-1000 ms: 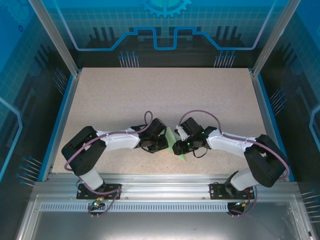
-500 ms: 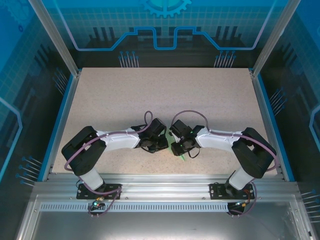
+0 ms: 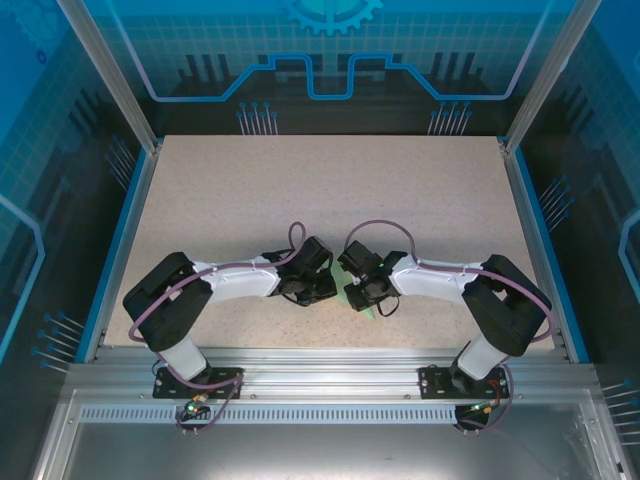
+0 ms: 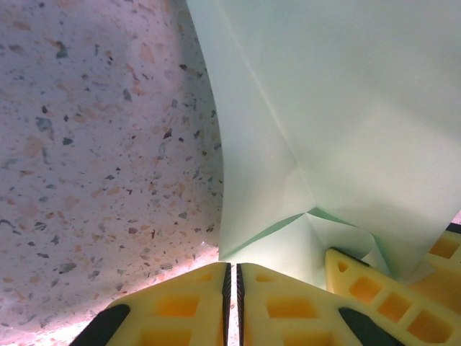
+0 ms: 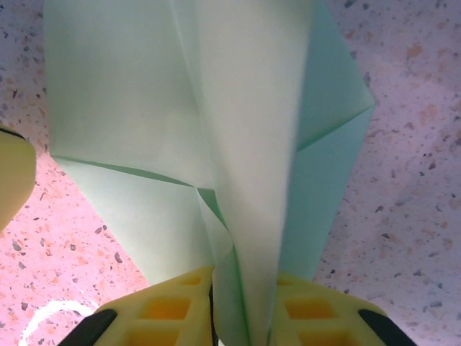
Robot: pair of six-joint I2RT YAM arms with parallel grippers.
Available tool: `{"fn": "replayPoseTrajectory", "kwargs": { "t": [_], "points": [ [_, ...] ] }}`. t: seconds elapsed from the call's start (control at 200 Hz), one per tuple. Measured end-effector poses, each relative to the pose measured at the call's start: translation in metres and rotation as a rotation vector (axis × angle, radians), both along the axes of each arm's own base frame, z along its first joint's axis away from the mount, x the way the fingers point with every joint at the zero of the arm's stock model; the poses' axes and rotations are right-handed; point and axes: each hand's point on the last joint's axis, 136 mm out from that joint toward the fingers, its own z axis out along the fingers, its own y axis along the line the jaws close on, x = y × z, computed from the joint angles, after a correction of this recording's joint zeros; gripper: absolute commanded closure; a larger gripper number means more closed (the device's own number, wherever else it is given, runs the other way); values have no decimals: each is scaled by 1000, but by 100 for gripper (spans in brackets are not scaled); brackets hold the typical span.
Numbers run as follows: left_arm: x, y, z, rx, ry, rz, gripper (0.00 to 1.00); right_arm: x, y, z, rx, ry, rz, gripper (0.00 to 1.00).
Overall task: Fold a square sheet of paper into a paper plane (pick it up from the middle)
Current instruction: Move a paper plane to the center of the table.
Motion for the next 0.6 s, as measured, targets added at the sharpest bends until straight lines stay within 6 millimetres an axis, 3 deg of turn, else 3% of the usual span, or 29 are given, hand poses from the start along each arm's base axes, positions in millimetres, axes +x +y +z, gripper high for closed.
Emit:
{"fn": "replayPoseTrajectory", "kwargs": {
  "t": [0.145,0.335,0.6],
  "points": [
    [0,0,0,0,0,0,83,1,1,-1,-8,5,-3,86],
    [0,0,4,-7,-7,0,73,3,2,-2,-11,9,-8,92],
    [5,21,50,-29,-151,63,59,13,0,13,-27,-4,-58,91]
  ]
}}
